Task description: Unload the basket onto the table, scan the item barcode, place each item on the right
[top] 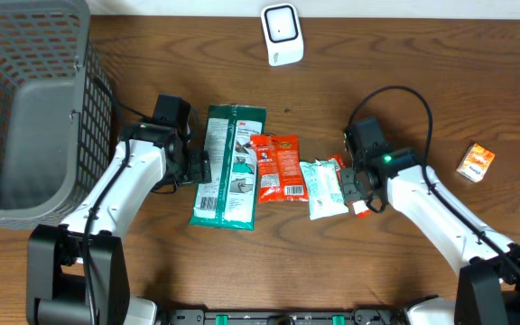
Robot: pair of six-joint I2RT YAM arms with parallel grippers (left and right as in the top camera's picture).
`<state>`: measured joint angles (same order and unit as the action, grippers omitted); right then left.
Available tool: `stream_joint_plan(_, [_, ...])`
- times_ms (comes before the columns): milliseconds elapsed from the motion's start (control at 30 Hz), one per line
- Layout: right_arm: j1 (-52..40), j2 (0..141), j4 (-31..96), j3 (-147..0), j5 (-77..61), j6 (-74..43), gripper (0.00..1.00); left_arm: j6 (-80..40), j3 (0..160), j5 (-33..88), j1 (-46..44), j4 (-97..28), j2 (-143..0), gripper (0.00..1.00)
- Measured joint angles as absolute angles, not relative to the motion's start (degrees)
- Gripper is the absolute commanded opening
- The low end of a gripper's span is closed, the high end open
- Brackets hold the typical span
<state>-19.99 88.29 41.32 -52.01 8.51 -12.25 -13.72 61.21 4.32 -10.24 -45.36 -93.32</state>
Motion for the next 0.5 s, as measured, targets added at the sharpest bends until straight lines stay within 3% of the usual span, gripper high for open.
stream_joint_plan(367, [-18.9,88.4,34.2,-46.5,4.5,-6.6,0.34,-13.7,61.2,4.3,-10.2,-45.4,-93.3,0.86])
stream_joint_plan(500, [-15.2,88.4,33.5,-46.5,2.0,-4.1,0.29,-13.7,61.2,4.3,-10.2,-45.4,-93.3,0.86])
